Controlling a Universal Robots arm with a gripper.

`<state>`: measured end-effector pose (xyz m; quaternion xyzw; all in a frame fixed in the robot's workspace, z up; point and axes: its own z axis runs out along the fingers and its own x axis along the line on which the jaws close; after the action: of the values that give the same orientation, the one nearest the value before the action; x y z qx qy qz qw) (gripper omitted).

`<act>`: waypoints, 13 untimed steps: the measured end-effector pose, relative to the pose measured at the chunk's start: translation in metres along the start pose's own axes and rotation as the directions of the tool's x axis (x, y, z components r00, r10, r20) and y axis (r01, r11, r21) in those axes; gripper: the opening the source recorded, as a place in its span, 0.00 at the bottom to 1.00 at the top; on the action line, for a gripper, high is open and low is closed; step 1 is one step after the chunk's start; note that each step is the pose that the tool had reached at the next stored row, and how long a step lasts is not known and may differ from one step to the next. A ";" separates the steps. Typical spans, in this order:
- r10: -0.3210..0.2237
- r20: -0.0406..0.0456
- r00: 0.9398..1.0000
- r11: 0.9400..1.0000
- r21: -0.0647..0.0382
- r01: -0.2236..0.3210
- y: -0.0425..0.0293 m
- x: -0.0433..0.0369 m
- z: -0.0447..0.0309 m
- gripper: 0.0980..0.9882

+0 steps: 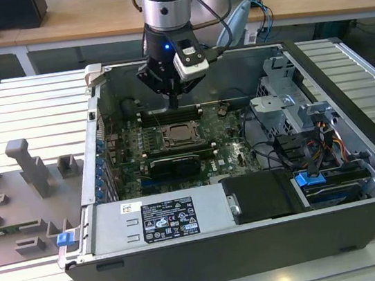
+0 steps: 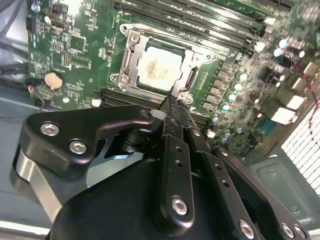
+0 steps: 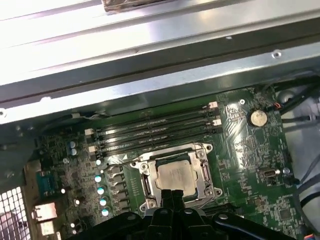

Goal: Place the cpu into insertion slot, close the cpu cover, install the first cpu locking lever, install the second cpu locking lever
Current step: 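Install the first cpu locking lever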

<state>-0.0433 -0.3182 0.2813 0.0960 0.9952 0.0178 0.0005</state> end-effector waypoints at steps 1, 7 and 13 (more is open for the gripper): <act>-0.019 -0.001 1.000 1.000 0.000 0.019 0.0000 0.0000 0.0000 0.01; -0.158 -0.006 0.987 0.987 0.000 0.158 0.0000 0.0000 0.0000 0.01; -0.324 -0.012 0.946 0.946 -0.001 0.324 0.0000 0.0000 0.0000 0.01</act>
<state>-0.0433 -0.3182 0.2813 -0.0686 0.9975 0.0176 -0.0025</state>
